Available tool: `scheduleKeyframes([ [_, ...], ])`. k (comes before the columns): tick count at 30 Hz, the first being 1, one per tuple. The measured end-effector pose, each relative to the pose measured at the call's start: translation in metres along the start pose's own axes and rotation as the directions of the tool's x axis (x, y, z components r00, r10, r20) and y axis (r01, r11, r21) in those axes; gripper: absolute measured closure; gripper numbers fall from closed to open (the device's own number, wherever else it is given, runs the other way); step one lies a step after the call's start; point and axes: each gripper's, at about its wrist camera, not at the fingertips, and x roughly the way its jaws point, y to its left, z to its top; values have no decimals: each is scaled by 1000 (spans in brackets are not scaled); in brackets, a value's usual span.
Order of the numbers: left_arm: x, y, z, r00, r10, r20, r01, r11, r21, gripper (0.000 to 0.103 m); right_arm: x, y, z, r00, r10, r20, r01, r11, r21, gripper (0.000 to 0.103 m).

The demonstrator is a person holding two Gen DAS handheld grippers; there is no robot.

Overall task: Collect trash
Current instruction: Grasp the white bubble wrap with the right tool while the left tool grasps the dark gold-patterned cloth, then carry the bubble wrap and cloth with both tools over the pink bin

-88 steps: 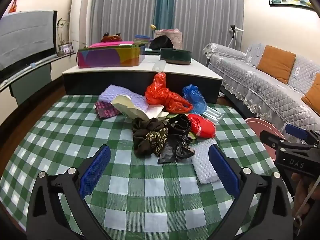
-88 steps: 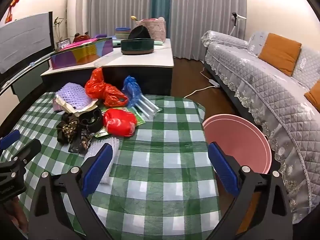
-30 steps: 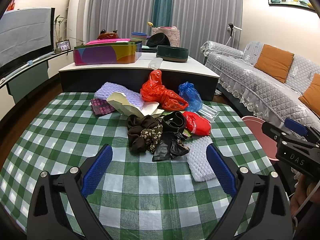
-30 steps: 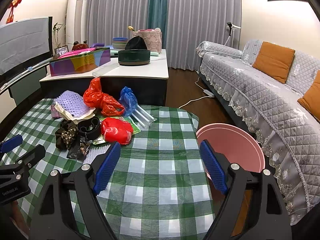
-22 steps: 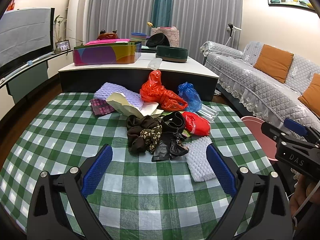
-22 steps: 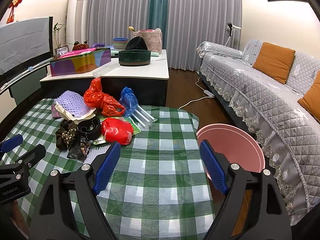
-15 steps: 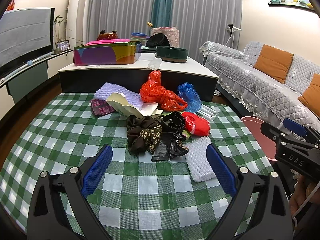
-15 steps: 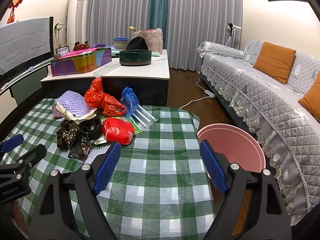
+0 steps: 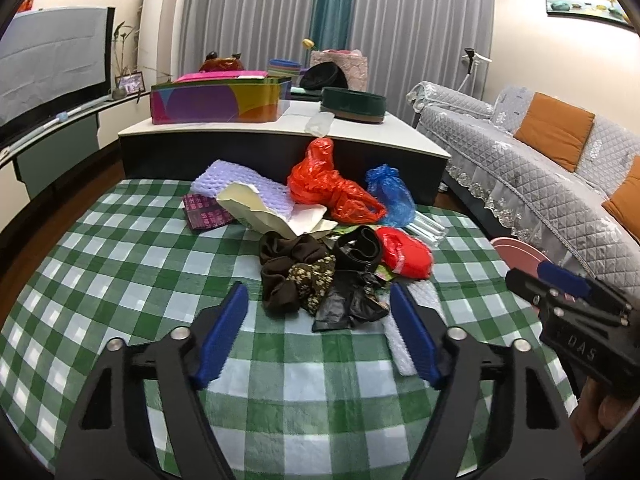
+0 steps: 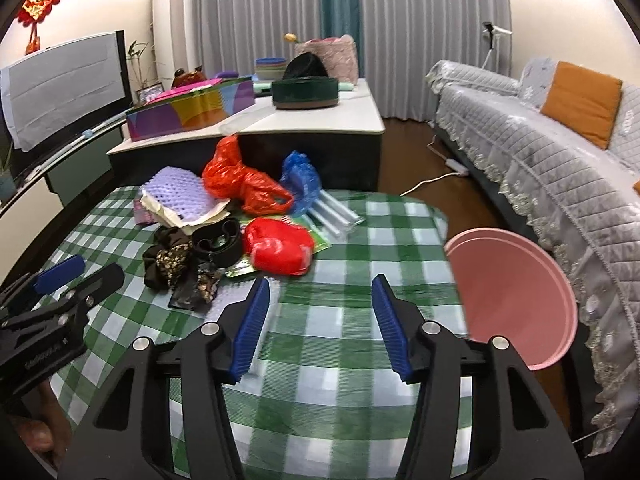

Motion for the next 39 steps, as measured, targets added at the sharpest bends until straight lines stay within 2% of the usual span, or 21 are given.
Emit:
scheduleKeyframes([
  [5,21,9,6,1000,21,-18,-21,1000,-17,42,23,9,0,998,39,-40,-39,999,9,50],
  [11,48,22,12,998,40,-40,-42,998,-39,45,51,18,-2,991,93,-99,-90,996,29,50],
  [17,76,39,17,994,69,-90,-76,994,-77,55,73,25,-9,978,124,-165,-121,992,32,50],
  [19,84,41,16,991,67,-119,-77,993,-85,56,78,25,-13,974,132,-187,-127,991,35,54],
  [22,94,40,14,987,41,-158,-55,995,-89,61,84,24,-15,967,142,-211,-136,990,40,66],
  [24,97,38,13,984,29,-174,-43,996,-78,73,85,23,-16,962,163,-220,-157,987,44,78],
  [25,98,36,12,983,13,-183,-27,997,-76,78,86,24,-16,961,167,-219,-161,986,42,79],
  [27,97,34,12,982,9,-190,-22,998,-66,94,84,26,-16,961,174,-216,-172,985,29,87],
  [28,95,34,12,982,17,-190,-28,998,-56,97,82,27,-15,961,177,-212,-175,984,29,89],
  [39,54,29,18,993,8,-119,-13,999,-43,99,38,12,6,993,101,-66,-101,995,1,91],
])
